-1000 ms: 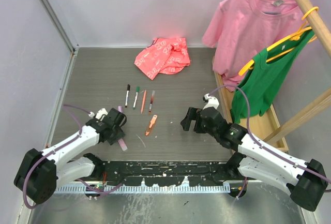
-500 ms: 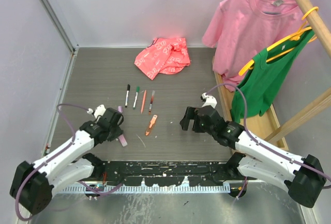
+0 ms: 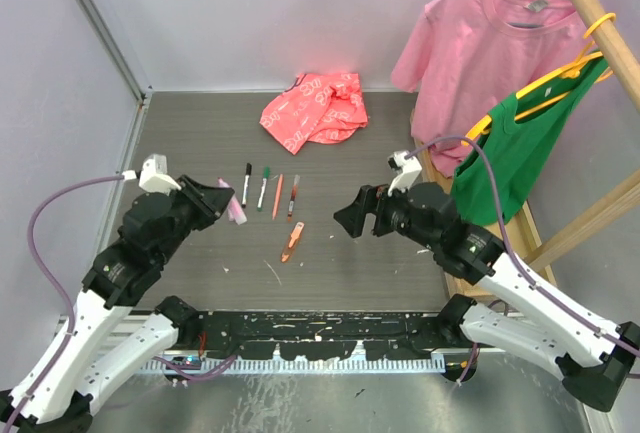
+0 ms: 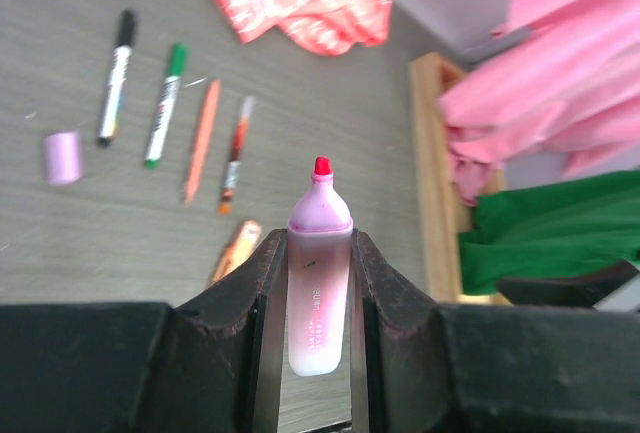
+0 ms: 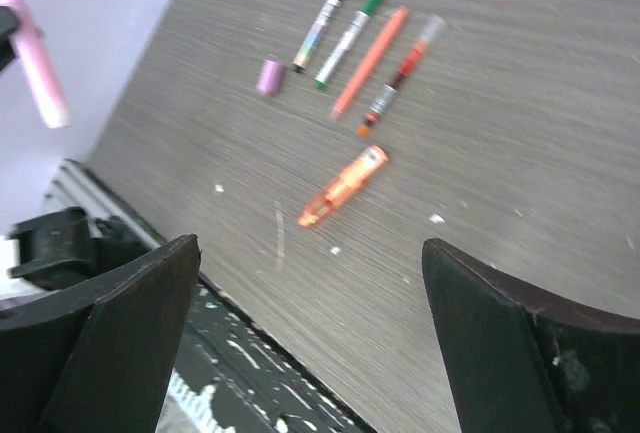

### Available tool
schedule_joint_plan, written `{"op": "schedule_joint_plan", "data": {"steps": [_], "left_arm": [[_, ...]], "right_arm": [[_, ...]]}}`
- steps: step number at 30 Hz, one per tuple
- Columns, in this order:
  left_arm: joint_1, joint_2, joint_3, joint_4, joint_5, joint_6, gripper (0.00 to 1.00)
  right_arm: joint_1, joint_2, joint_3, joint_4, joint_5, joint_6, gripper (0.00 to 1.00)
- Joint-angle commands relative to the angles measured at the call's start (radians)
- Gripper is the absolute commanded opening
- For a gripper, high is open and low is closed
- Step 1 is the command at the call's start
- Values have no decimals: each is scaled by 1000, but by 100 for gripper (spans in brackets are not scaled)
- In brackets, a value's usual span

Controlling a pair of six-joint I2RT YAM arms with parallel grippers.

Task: Insert the pens into the pen caps
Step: Pick up the pen from the center of the board.

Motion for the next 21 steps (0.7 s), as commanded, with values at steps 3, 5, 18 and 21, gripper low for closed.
{"op": "schedule_joint_plan", "data": {"steps": [3,5,18,21], "left_arm": [[-6,18,70,160,140,-15,7],[-11,45,83,171,158,-22,8],[-251,162,68,304,41,-29,8],[-306,187,62,331,13,-29,8]], "right_arm": [[46,63,109,148,-140,-5,97],[118,102,132,169,-57,1,97],[295,233,162,354,149,69,83],[297,258,165,365,141,77,78]]}}
